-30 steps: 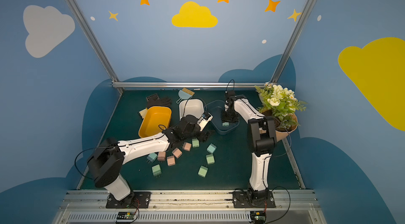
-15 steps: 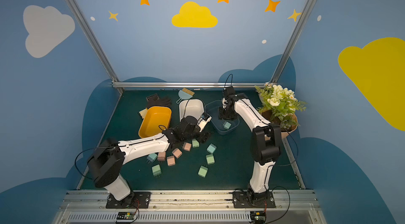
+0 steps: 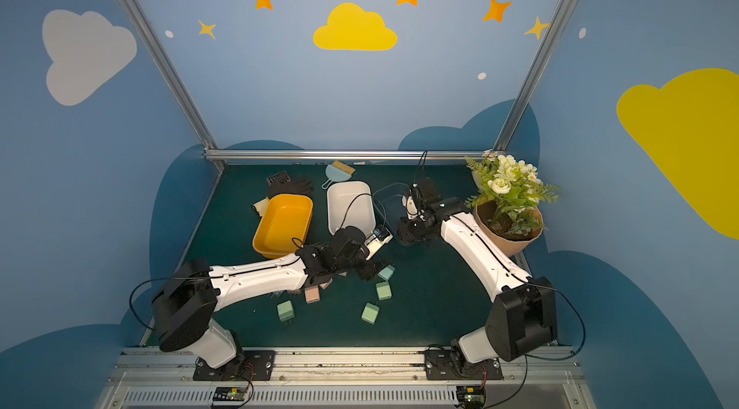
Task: Place the plugs by color into the storage box
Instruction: Place the plug in the storage box, then pick up the plug from the center of the board.
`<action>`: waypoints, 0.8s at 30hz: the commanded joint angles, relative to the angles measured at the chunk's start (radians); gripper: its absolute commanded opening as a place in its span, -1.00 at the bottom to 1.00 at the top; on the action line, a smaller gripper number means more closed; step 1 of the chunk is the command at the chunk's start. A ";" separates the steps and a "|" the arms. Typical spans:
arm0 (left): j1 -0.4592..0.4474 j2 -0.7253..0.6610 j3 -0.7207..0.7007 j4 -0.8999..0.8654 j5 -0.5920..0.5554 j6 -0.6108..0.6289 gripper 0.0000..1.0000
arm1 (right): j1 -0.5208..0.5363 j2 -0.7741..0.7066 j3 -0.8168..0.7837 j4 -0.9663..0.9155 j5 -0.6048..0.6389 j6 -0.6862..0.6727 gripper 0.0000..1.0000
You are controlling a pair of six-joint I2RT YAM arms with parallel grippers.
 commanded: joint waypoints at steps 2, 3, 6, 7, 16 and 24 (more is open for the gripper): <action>-0.017 -0.044 -0.051 -0.020 0.026 0.003 0.36 | 0.015 -0.092 -0.101 0.012 -0.034 0.039 -0.03; -0.021 -0.052 -0.067 -0.021 0.034 -0.006 0.36 | 0.019 -0.117 -0.127 0.009 -0.034 0.044 -0.03; -0.037 -0.059 -0.096 -0.023 0.039 -0.024 0.35 | 0.028 -0.189 -0.204 0.001 -0.032 0.065 -0.04; -0.047 -0.055 -0.100 -0.023 0.032 -0.022 0.35 | 0.032 -0.214 -0.234 0.009 -0.033 0.072 -0.03; -0.086 0.033 -0.096 0.029 0.116 -0.013 0.27 | 0.039 -0.318 -0.471 0.103 -0.132 0.173 -0.05; -0.085 0.102 -0.088 0.058 0.185 -0.013 0.23 | 0.042 -0.342 -0.568 0.129 -0.183 0.218 -0.05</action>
